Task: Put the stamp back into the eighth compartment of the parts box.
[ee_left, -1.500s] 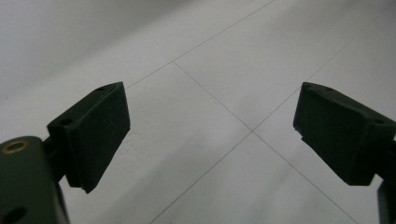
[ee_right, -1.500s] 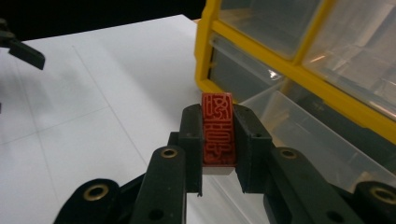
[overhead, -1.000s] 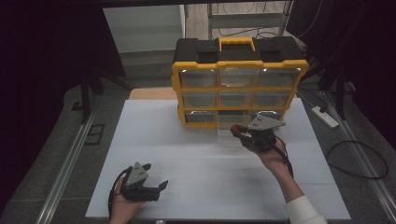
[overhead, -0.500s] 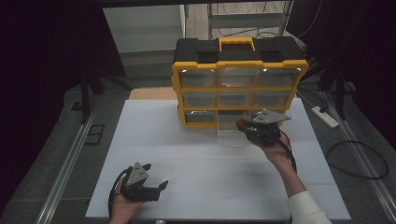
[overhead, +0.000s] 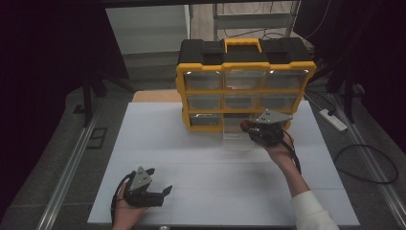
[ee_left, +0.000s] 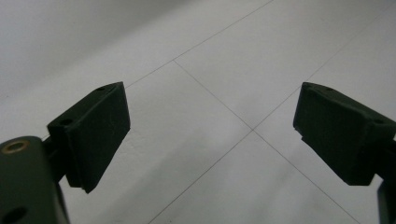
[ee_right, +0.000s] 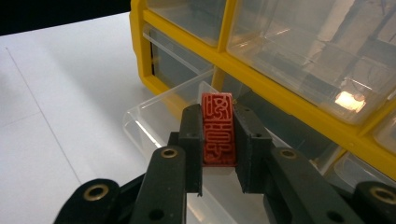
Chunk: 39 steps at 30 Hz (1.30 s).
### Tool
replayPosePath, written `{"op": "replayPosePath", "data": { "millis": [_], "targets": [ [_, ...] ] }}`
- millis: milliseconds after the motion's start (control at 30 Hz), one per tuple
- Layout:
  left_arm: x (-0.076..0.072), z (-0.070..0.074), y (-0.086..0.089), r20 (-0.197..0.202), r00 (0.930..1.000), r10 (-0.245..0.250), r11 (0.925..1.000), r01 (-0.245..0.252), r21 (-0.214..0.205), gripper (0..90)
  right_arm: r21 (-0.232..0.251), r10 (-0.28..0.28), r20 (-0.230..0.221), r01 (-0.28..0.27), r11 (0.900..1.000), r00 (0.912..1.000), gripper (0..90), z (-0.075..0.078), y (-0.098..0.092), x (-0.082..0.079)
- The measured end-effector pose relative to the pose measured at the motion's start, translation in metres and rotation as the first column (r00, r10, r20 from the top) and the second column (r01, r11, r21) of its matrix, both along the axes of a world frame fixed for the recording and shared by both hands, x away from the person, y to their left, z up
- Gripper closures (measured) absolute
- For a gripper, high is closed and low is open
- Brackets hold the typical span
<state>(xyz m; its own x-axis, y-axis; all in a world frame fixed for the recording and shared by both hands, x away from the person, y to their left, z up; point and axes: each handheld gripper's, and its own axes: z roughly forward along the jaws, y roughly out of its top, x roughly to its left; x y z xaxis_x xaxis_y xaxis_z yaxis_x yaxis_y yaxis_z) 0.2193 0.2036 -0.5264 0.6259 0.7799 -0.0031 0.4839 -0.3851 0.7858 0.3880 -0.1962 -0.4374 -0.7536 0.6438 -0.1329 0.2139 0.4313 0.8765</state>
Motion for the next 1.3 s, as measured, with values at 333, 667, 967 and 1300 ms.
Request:
{"op": "replayPosePath", "data": {
  "millis": [333, 667, 967, 1300],
  "targets": [
    [0.000, 0.000, 0.001, 0.000, 1.0000, -0.002, 1.0000, 0.002, 0.003, 10.8, -0.002, -0.006, -0.006, 0.006, 1.0000, 1.0000, 75.4, -0.008, 0.003, 0.011],
    [0.000, -0.001, 0.001, 0.000, 1.0000, -0.003, 1.0000, 0.003, 0.004, 10.8, 0.004, -0.022, 0.018, 0.022, 0.9998, 0.9996, 44.2, -0.008, 0.005, 0.008],
    [0.000, -0.001, 0.001, 0.001, 1.0000, 0.000, 1.0000, 0.000, 0.003, 10.7, 0.055, -0.046, 0.013, 0.045, 0.9975, 0.9989, 24.6, -0.004, 0.003, 0.006],
    [0.002, 0.000, 0.000, 0.001, 1.0000, -0.005, 1.0000, 0.005, 0.000, 10.7, 0.053, -0.038, 0.003, 0.038, 0.9979, 0.9993, 21.9, 0.000, 0.005, -0.002]
  ]
}}
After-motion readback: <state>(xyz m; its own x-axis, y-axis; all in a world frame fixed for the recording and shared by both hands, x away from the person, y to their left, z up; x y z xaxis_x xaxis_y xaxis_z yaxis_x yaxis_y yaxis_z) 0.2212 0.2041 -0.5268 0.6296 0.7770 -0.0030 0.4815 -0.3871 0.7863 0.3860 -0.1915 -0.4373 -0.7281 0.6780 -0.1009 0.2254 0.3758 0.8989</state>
